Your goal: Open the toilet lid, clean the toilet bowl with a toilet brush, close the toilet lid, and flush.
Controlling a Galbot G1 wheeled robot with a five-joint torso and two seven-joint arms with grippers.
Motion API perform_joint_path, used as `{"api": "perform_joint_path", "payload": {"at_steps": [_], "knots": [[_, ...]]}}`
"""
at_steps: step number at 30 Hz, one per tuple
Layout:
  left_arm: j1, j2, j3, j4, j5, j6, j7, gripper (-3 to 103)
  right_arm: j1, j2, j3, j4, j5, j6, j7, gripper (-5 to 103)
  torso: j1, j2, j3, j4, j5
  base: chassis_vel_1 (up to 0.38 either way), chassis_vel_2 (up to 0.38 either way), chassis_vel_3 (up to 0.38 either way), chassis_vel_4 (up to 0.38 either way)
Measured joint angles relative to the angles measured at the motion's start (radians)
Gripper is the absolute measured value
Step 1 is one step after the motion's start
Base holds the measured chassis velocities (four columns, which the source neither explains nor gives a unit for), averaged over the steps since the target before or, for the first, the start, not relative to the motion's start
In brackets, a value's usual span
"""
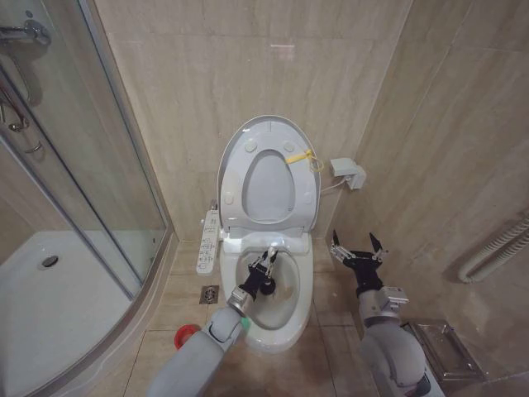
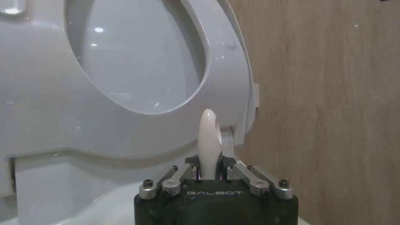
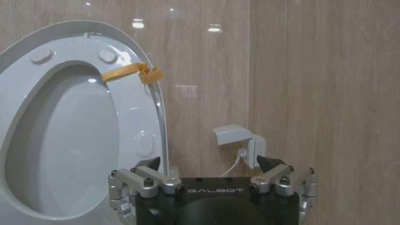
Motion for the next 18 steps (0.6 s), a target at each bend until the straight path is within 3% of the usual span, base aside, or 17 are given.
{"api": "perform_joint_path", "payload": {"at_steps": [6,18], "knots": [[-0.033,0.002,0.044,0.008,-0.014,-0.014,-0.009,21,0.000,0.000,0.000,0.000,0.000,0.000,0.000,100,0.000,0.000,0.000,-0.0002,0.0000,0.000,0.000,0.000,0.000],[-0.045,0.006,0.137,-0.124,-0.047,-0.013,-0.050,21,0.000,0.000,0.000,0.000,0.000,0.000,0.000,100,0.000,0.000,0.000,-0.0001,0.0001,0.000,0.000,0.000,0.000]]}}
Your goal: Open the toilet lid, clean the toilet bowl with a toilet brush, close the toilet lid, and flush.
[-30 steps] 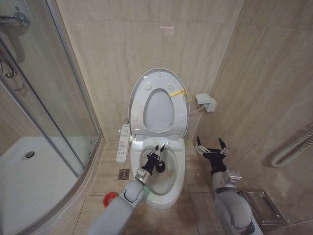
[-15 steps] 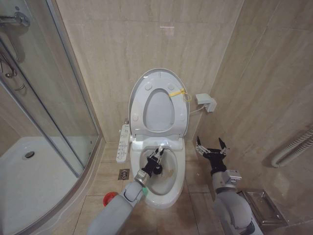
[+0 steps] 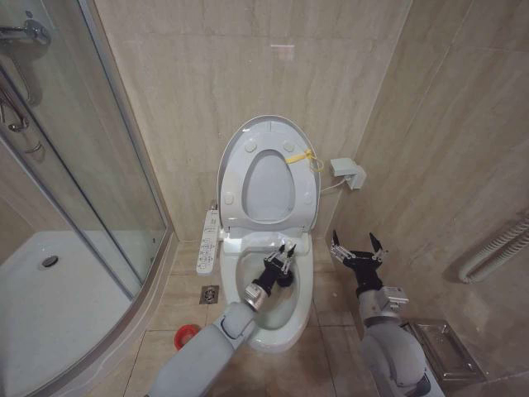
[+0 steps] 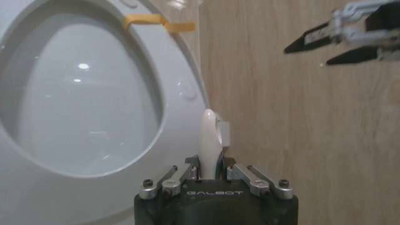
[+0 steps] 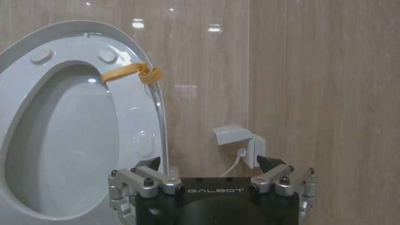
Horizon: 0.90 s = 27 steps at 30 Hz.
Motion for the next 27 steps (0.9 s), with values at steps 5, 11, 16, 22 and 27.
{"api": "perform_joint_path", "payload": {"at_steps": [5,11,16,22,27], "knots": [[0.001,-0.007,0.012,0.000,-0.029,-0.011,0.013,21,0.000,0.000,0.000,0.000,0.000,0.000,0.000,100,0.000,0.000,0.000,0.0000,0.0000,0.000,0.000,0.000,0.000],[-0.010,-0.009,0.016,0.114,-0.051,-0.071,0.067,21,0.000,0.000,0.000,0.000,0.000,0.000,0.000,100,0.000,0.000,0.000,0.0001,0.0000,0.000,0.000,0.000,0.000],[-0.013,-0.012,0.007,0.167,-0.050,-0.085,0.073,21,0.000,0.000,0.000,0.000,0.000,0.000,0.000,100,0.000,0.000,0.000,0.0001,-0.0001,0.000,0.000,0.000,0.000],[-0.009,-0.012,0.003,0.114,-0.046,-0.081,0.065,21,0.000,0.000,0.000,0.000,0.000,0.000,0.000,100,0.000,0.000,0.000,0.0000,-0.0001,0.000,0.000,0.000,0.000],[-0.009,-0.020,0.016,0.068,-0.046,-0.078,0.062,21,0.000,0.000,0.000,0.000,0.000,0.000,0.000,100,0.000,0.000,0.000,-0.0001,-0.0001,0.000,0.000,0.000,0.000]]}}
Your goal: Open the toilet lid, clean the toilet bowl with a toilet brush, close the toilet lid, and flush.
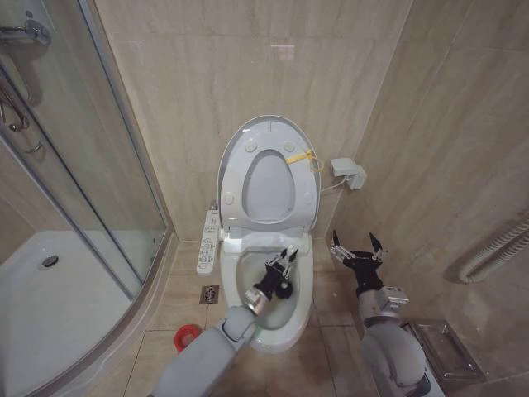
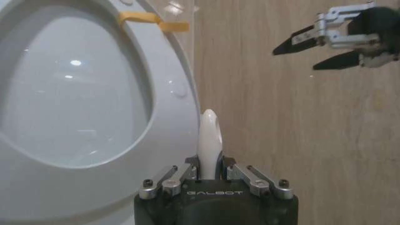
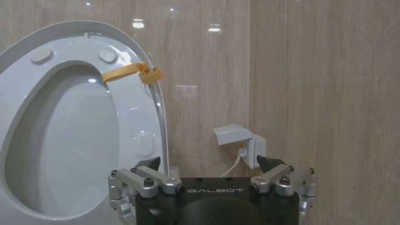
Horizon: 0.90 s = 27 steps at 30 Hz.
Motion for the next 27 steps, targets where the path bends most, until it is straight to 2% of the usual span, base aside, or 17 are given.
{"api": "perform_joint_path", "payload": {"at_steps": [11,21,24,27], "knots": [[-0.047,-0.011,0.015,0.131,0.000,-0.040,-0.002,21,0.000,0.000,0.000,0.000,0.000,0.000,0.000,100,0.000,0.000,0.000,0.0002,0.0000,0.000,0.000,0.000,0.000],[-0.076,-0.023,0.031,0.066,-0.002,-0.024,-0.005,21,0.000,0.000,0.000,0.000,0.000,0.000,0.000,100,0.000,0.000,0.000,0.0000,0.0001,0.000,0.000,0.000,0.000],[-0.080,-0.033,0.036,0.094,-0.001,-0.029,0.002,21,0.000,0.000,0.000,0.000,0.000,0.000,0.000,100,0.000,0.000,0.000,-0.0001,0.0000,0.000,0.000,0.000,0.000],[-0.082,-0.049,0.037,0.170,0.002,-0.042,0.010,21,0.000,0.000,0.000,0.000,0.000,0.000,0.000,100,0.000,0.000,0.000,0.0003,0.0000,0.000,0.000,0.000,0.000]]}}
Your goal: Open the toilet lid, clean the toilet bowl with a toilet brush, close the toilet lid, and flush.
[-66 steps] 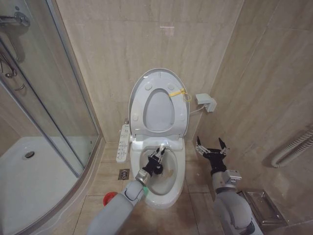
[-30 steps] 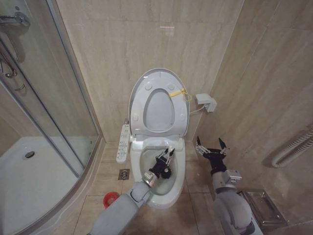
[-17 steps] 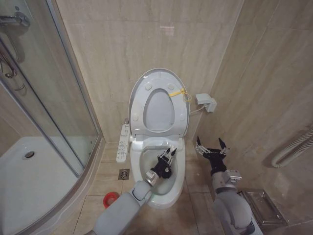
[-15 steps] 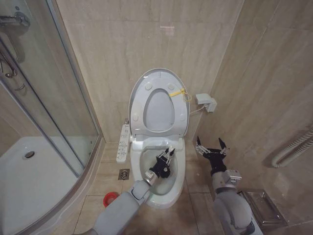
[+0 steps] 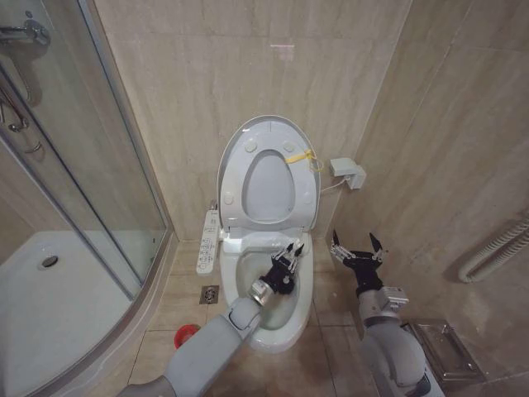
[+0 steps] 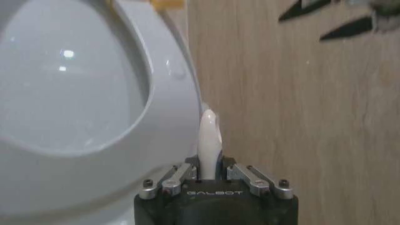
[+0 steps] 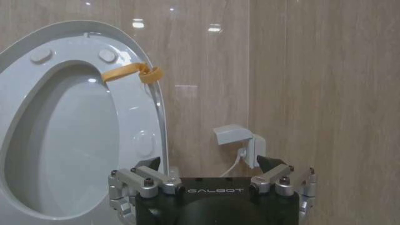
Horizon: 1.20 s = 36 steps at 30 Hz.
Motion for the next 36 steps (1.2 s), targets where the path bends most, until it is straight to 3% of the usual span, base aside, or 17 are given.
{"api": "perform_joint_path", "payload": {"at_steps": [8,15,20,25,30,36], "knots": [[-0.006,0.001,-0.001,0.014,0.018,0.004,-0.001,21,0.000,0.000,0.000,0.000,0.000,0.000,0.000,100,0.000,0.000,0.000,-0.0002,0.0000,0.000,0.000,0.000,0.000],[0.011,0.018,0.003,-0.094,0.017,0.024,-0.004,21,0.000,0.000,0.000,0.000,0.000,0.000,0.000,100,0.000,0.000,0.000,-0.0003,0.0000,0.000,0.000,0.000,0.000],[0.007,0.002,0.001,0.028,0.017,-0.004,0.008,21,0.000,0.000,0.000,0.000,0.000,0.000,0.000,100,0.000,0.000,0.000,0.0000,-0.0001,0.000,0.000,0.000,0.000],[-0.003,0.003,-0.006,0.051,0.019,-0.011,0.010,21,0.000,0.000,0.000,0.000,0.000,0.000,0.000,100,0.000,0.000,0.000,-0.0001,-0.0001,0.000,0.000,0.000,0.000],[0.000,0.007,0.004,-0.090,0.013,0.001,0.007,21,0.000,0.000,0.000,0.000,0.000,0.000,0.000,100,0.000,0.000,0.000,-0.0004,0.0000,0.000,0.000,0.000,0.000],[0.014,0.005,0.015,-0.046,0.033,-0.025,0.039,21,0.000,0.000,0.000,0.000,0.000,0.000,0.000,100,0.000,0.000,0.000,-0.0003,0.0000,0.000,0.000,0.000,0.000]]}}
